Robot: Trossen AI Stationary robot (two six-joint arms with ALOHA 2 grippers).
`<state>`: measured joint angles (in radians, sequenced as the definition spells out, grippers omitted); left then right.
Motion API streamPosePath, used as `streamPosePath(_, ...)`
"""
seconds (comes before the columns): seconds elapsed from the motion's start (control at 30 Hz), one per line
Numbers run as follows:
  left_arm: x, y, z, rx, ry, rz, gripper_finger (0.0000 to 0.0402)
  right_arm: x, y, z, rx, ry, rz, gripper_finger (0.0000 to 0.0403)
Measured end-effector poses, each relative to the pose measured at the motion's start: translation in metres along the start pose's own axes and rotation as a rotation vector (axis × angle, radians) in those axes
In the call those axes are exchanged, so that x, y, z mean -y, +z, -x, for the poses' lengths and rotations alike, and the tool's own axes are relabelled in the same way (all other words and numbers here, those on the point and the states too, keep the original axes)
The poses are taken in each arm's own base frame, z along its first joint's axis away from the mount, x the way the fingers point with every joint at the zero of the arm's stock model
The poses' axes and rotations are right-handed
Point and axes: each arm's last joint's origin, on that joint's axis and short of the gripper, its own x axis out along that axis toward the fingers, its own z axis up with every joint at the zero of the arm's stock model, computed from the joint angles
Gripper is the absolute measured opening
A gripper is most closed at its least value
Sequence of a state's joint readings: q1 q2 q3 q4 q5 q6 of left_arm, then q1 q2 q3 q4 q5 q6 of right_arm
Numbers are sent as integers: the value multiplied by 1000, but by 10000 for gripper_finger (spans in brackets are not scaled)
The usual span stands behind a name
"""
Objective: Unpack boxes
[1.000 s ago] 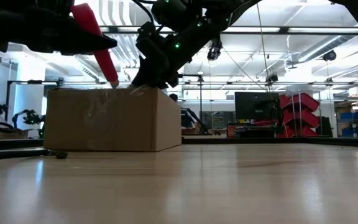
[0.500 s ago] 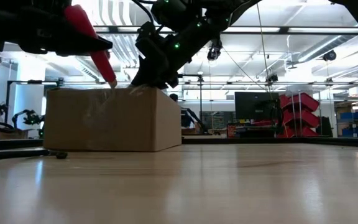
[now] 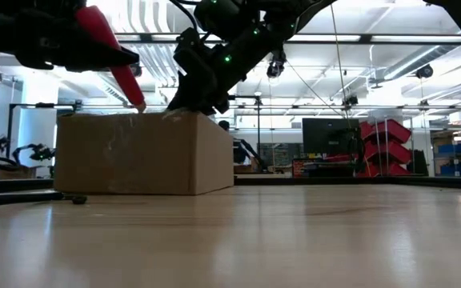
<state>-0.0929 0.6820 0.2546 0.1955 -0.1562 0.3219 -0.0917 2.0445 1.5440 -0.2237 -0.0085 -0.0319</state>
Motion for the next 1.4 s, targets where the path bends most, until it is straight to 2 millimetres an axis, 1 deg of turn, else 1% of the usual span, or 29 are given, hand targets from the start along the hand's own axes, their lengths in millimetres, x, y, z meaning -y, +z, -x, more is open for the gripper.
streamPosePath(0.73, 0, -2, -1, -34, 11, 46, 28, 0, 0, 0, -2, -4, -6, 199)
streamPosePath(0.93, -1, 2, 4, -23, 8, 18, 28, 0, 0, 0, 3, -4, -8, 199)
streamPosePath(1.03, -3, 6, 7, -53, -5, 0, 28, 0, 0, 0, 5, -4, -8, 199)
streamPosePath(1.4, -7, 15, 9, -88, -9, -10, 28, 0, 1, 0, 6, 0, -7, 199)
